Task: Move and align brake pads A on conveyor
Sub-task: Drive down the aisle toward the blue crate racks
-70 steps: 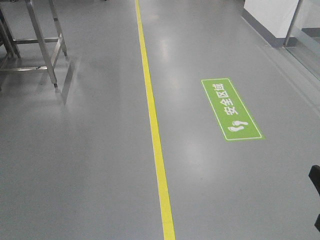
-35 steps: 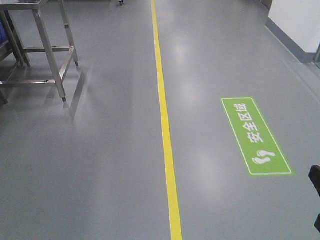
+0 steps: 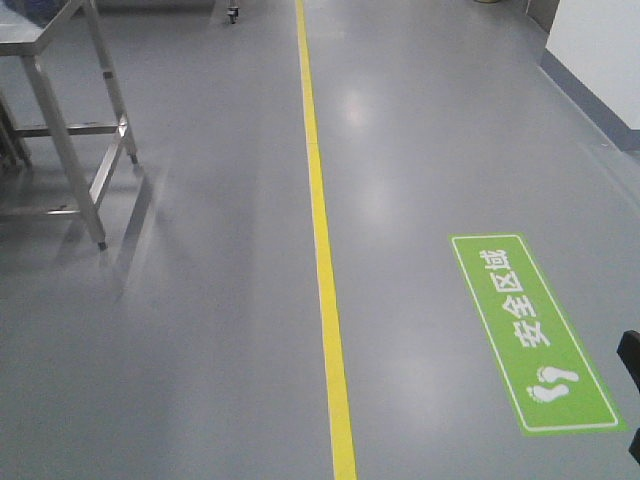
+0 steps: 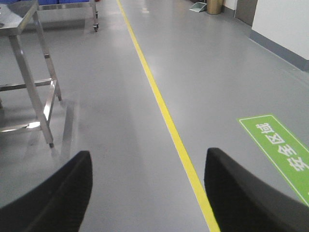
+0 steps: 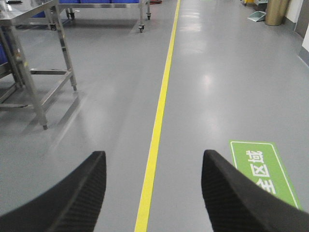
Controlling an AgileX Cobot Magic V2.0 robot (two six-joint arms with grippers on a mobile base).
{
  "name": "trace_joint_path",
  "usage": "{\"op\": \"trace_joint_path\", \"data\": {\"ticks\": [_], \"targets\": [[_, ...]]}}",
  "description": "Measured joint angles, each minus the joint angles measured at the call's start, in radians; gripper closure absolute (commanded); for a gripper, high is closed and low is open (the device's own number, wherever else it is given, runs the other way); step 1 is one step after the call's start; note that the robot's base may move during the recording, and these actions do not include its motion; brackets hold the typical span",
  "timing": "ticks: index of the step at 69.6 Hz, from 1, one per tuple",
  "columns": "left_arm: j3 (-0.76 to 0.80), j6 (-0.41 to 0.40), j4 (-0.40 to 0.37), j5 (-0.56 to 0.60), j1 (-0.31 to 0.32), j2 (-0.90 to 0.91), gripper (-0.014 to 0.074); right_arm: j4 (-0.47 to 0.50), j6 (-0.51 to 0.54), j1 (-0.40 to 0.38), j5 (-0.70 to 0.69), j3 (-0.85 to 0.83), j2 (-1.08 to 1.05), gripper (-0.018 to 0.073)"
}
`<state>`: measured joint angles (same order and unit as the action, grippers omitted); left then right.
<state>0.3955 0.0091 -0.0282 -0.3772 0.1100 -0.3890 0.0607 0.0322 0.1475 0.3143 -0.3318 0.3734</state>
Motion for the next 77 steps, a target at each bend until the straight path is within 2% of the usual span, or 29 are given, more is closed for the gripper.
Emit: {"op": "trace_joint_path", "data": {"ticks": [77], "targets": [[0.000,0.000,0.000,0.000,0.000,0.000,0.0105,0.000,0.000,0.000,0.003,0.000,0.000,0.0146]]}}
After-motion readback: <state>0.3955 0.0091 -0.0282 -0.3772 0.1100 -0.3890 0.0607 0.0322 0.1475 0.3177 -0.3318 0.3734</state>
